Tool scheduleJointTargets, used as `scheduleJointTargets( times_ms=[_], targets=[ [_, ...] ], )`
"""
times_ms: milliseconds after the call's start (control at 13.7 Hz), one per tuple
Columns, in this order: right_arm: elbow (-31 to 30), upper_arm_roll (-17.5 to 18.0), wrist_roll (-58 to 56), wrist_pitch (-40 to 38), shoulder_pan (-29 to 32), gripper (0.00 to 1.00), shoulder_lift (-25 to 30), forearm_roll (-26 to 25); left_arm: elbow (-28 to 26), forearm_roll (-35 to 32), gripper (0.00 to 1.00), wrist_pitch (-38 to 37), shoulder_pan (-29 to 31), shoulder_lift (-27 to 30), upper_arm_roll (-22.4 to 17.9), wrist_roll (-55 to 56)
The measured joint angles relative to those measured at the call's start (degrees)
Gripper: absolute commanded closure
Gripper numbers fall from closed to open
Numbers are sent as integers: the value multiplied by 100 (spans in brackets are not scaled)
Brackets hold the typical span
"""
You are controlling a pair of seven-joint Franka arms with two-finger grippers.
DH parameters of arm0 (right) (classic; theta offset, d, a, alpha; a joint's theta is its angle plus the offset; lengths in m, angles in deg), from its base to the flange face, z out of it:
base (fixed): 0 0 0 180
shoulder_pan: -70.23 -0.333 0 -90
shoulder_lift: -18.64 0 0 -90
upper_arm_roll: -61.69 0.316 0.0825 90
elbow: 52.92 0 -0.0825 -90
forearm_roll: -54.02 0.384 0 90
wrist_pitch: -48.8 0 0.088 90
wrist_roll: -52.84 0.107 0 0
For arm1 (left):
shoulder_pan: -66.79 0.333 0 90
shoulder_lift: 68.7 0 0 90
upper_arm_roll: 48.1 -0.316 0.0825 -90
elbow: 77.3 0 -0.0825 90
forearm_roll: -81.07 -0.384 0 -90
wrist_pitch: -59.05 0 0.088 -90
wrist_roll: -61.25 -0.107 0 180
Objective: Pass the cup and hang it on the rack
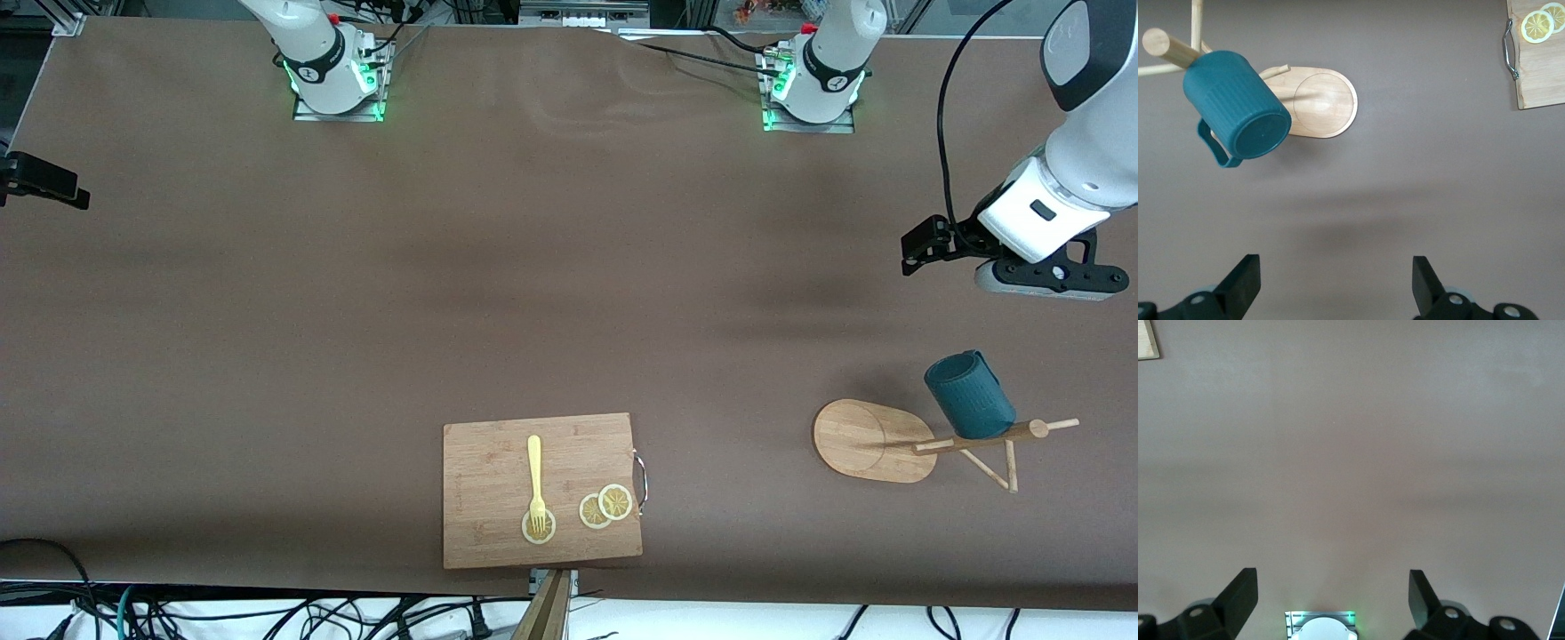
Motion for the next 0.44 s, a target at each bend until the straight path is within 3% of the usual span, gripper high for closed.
scheduleJointTargets(
  times_ms=[438],
  targets=[
    [0,0,0,4,0,0,0,0,1,0,0,-91,-53,20,-4,169]
  ],
)
